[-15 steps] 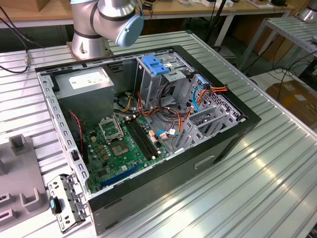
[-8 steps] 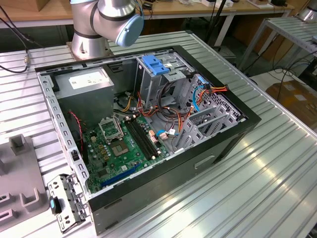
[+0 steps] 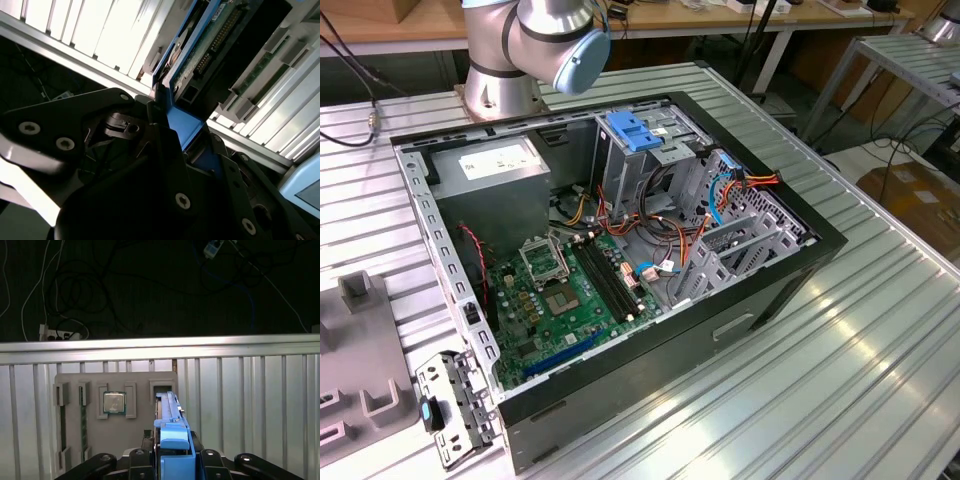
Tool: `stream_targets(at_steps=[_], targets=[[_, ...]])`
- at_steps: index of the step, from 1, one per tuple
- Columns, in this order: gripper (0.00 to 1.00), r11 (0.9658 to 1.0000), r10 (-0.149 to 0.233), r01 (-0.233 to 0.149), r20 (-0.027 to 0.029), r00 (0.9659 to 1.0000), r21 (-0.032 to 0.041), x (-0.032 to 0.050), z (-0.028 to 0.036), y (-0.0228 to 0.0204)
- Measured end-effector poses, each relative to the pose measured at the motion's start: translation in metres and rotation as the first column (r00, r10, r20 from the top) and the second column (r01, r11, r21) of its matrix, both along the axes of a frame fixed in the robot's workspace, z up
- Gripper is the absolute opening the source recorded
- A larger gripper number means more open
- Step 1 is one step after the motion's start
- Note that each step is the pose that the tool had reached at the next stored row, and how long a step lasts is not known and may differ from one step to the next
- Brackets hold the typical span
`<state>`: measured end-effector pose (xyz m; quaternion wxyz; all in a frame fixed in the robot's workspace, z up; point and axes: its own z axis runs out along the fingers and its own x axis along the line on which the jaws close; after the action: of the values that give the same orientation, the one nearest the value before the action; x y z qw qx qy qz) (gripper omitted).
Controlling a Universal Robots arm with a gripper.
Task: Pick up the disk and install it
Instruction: 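Pick up the disk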
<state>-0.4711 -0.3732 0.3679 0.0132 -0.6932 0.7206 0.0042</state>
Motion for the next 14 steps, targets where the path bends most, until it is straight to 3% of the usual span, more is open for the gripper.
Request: stream_targets(at_steps=[14], targets=[[0.37,1.0000,0.000,0.000,-0.0002,1.0000,-0.0001,0.0000,0.0050,0.0000]])
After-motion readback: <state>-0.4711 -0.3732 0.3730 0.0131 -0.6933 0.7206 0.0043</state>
